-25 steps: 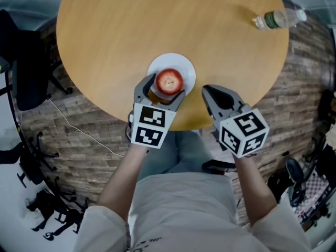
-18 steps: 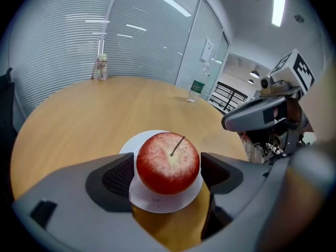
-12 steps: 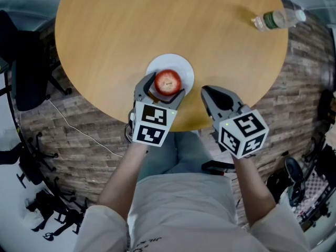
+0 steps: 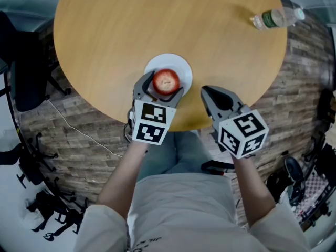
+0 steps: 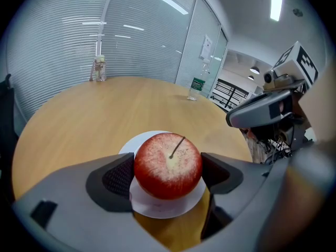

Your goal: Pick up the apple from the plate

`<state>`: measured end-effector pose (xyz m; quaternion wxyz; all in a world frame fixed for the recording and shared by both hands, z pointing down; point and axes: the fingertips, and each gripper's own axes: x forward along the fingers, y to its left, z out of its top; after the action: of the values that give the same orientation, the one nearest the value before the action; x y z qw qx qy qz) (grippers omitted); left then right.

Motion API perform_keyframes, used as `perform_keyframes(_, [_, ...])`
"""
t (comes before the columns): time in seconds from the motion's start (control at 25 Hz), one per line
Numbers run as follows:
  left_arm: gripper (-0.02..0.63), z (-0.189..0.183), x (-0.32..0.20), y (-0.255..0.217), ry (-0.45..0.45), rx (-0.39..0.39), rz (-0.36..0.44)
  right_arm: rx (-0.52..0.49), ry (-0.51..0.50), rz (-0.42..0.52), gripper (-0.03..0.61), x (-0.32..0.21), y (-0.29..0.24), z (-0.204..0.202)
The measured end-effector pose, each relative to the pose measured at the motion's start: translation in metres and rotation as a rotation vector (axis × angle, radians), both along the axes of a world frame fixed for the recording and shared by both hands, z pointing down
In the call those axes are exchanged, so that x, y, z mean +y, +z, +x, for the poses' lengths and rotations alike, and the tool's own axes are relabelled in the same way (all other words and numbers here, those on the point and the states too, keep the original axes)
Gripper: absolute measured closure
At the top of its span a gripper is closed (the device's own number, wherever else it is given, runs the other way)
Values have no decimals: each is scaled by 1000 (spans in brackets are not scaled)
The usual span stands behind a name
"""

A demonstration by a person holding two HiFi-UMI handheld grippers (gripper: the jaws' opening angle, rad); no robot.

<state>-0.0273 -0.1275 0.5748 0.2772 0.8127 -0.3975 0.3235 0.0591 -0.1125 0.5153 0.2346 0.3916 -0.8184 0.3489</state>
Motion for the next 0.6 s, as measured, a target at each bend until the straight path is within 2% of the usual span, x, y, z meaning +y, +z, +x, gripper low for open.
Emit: perform_keyframes(0.6, [216, -8, 3, -12, -30, -10, 22, -11, -16, 43, 546, 0, -18, -2])
